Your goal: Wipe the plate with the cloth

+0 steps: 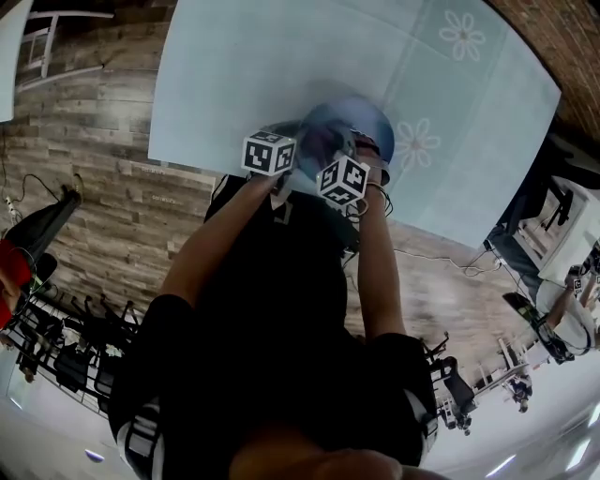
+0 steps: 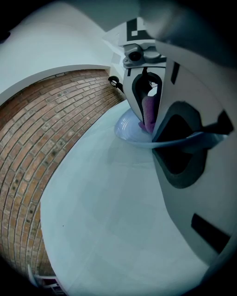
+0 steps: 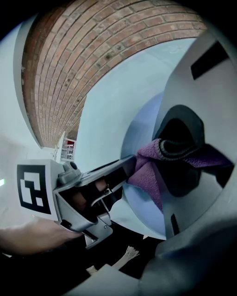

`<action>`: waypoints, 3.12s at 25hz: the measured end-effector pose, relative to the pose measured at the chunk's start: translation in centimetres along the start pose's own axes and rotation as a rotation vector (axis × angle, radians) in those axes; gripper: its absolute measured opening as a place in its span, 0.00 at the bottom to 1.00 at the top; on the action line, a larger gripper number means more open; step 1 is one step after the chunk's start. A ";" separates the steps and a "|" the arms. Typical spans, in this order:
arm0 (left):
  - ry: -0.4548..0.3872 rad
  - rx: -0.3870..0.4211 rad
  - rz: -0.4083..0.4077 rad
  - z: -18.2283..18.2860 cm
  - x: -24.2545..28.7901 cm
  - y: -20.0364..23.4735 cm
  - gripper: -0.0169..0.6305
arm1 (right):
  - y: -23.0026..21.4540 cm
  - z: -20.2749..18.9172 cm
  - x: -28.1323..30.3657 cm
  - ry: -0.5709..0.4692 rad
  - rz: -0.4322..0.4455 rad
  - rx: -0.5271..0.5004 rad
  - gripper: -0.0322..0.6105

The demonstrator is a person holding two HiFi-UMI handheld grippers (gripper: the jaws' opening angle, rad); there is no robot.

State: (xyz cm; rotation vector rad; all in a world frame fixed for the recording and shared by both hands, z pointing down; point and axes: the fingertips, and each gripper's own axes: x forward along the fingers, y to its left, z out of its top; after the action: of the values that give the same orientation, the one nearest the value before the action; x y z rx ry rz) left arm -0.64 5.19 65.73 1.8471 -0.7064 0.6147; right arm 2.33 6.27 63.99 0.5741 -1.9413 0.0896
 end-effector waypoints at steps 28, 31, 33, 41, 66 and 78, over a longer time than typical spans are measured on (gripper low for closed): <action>0.005 0.003 0.008 0.1 0.4 0.2 0.10 | -8.5 -2.5 0.1 -0.002 -0.137 0.037 0.16; 0.006 0.003 0.006 0.1 0.4 0.2 0.10 | -8.8 -2.8 -0.2 0.010 -0.162 0.030 0.16; 0.005 0.003 0.005 0.1 0.3 0.2 0.10 | -8.8 -3.1 -0.2 0.025 -0.184 0.019 0.16; 0.001 0.007 0.010 0.0 0.3 0.3 0.10 | -8.3 -3.6 -0.2 0.011 -0.192 0.071 0.15; 0.009 -0.001 0.008 0.0 0.5 0.3 0.10 | 2.5 -3.4 -2.2 -0.008 -0.026 0.007 0.15; 0.007 0.005 0.010 0.1 0.4 0.3 0.10 | 6.4 -3.5 -3.2 -0.003 0.033 0.031 0.15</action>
State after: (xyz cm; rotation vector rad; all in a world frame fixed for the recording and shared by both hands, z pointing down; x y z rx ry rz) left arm -0.56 4.89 66.17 1.8464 -0.7111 0.6294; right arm 3.54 14.17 64.00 0.5630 -1.9551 0.1402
